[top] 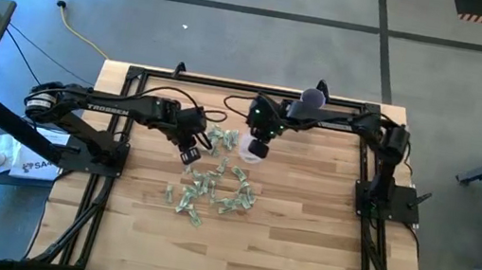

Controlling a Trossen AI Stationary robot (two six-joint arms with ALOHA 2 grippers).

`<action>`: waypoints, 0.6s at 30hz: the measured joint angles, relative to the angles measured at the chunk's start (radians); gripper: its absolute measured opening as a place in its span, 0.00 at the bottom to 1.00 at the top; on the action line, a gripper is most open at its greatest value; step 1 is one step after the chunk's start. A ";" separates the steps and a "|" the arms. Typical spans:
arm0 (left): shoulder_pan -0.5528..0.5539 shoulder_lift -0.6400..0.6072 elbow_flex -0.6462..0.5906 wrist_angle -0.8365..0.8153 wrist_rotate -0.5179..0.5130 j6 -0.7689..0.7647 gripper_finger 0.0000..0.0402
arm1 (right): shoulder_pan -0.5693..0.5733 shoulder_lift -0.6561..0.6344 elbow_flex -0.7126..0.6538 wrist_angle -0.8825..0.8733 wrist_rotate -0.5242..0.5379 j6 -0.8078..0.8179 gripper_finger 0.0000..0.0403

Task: Pick and place Stevia / Truvia into bins
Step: Adjust the transparent container

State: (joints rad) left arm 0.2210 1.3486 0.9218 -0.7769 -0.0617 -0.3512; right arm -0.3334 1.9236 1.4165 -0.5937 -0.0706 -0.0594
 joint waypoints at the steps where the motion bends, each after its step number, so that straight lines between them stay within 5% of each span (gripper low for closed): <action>1: -0.004 -0.003 0.000 0.000 -0.003 -0.010 0.18 | 0.004 0.016 0.027 -0.010 -0.008 -0.001 0.04; 13: -0.006 -0.072 -0.001 -0.024 -0.075 -0.023 0.18 | 0.050 0.093 0.146 -0.039 -0.067 0.004 0.03; 18: -0.006 -0.071 -0.001 -0.037 -0.087 -0.012 0.18 | 0.054 0.091 0.147 -0.069 -0.053 0.030 0.19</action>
State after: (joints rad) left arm 0.2150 1.2778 0.9207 -0.8139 -0.1489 -0.3630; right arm -0.2790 2.0148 1.5631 -0.6624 -0.1240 -0.0290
